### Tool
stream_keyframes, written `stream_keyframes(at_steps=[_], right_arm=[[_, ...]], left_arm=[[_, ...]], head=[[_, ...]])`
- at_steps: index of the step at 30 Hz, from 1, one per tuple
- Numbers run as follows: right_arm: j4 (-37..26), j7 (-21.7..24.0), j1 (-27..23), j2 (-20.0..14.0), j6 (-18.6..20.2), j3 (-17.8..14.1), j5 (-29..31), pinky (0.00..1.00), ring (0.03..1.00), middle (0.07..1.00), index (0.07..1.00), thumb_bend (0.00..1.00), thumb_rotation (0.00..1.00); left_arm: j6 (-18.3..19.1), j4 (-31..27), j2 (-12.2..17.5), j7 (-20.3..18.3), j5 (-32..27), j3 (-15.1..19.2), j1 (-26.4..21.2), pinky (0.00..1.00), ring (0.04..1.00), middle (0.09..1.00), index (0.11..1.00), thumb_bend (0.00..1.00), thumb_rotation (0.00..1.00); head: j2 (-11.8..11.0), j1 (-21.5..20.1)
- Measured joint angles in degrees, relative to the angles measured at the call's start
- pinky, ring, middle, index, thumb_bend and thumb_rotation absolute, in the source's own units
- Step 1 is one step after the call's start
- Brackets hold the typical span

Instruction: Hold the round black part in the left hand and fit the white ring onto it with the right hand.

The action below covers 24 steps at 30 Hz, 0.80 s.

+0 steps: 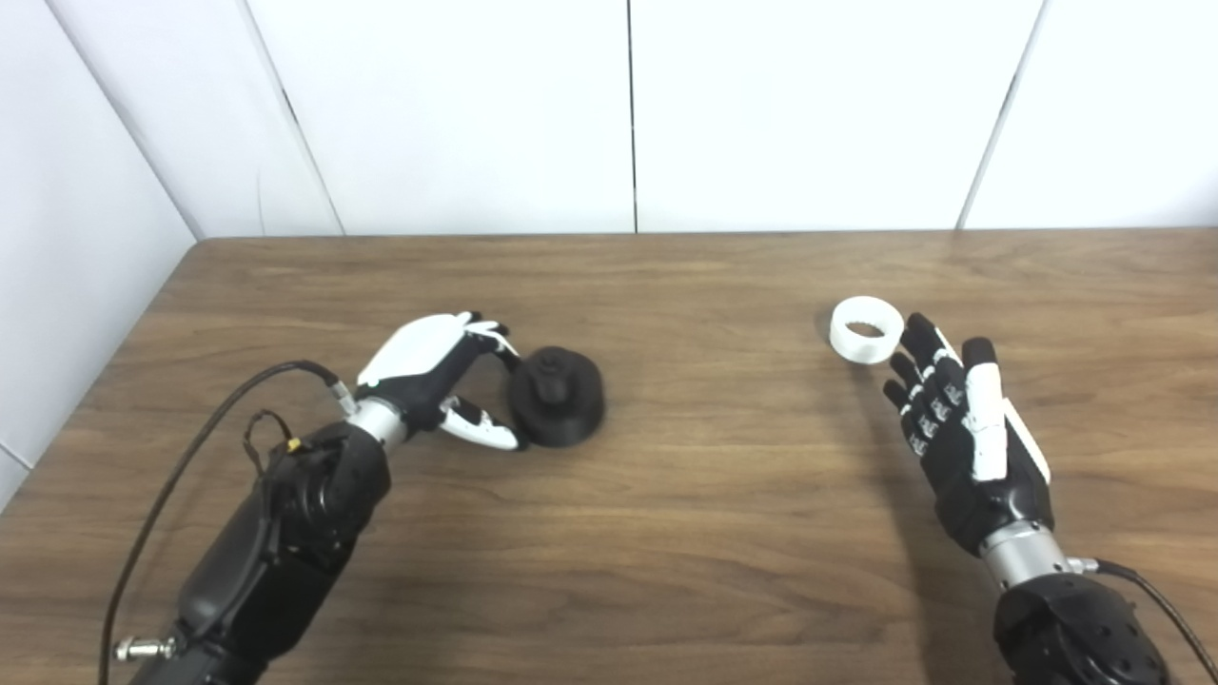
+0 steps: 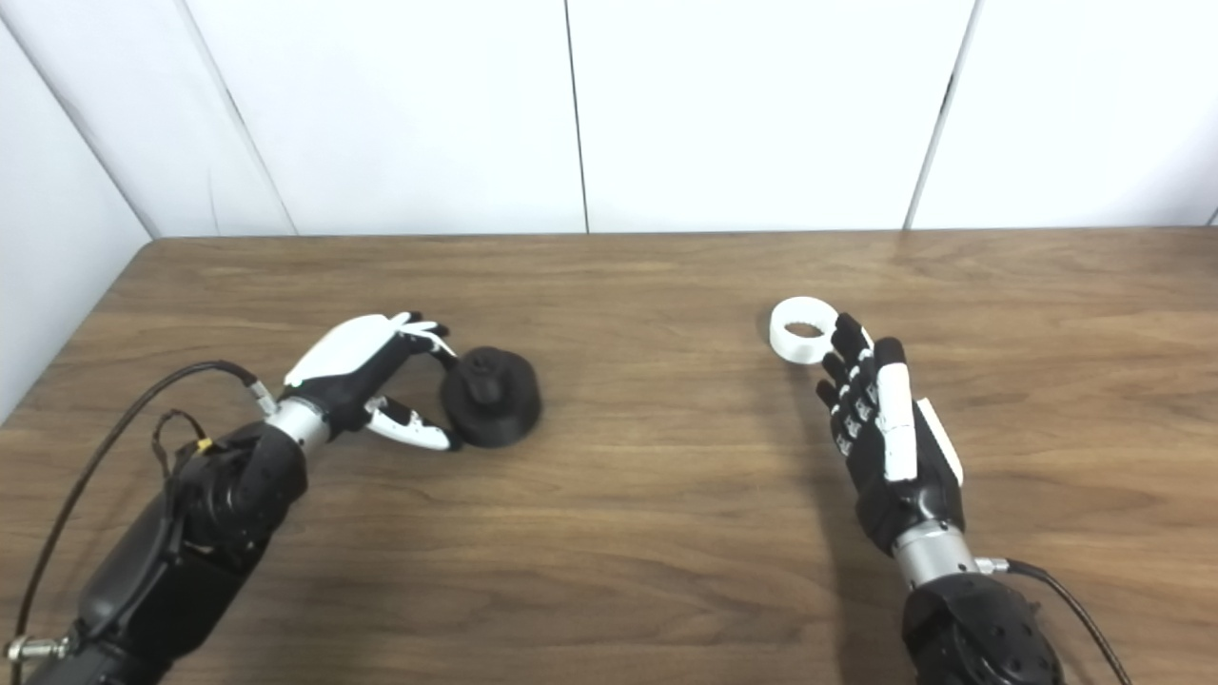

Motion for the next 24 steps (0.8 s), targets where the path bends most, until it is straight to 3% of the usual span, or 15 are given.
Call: stream_keyframes(at_steps=[12,24], right_arm=[[-0.11,0.04,0.06,-0.07,0.92,0.20,-0.05,1.00,1.000,1.000,0.978,0.64,1.00],[-1.23,0.10,0.21,-0.13,1.44,0.07,-0.05,1.00,1.000,1.000,0.980,0.64,1.00]], left_arm=[[0.35,-4.56,-4.45,-2.11,2.65,-2.42,2.75,0.94,1.000,0.936,0.637,0.78,0.26],[0.34,-5.39,-5.48,-2.59,3.79,-2.38,3.40,0.94,1.000,0.938,0.678,0.83,0.25]], head=[[0.26,-0.09],[0.53,0.26]])
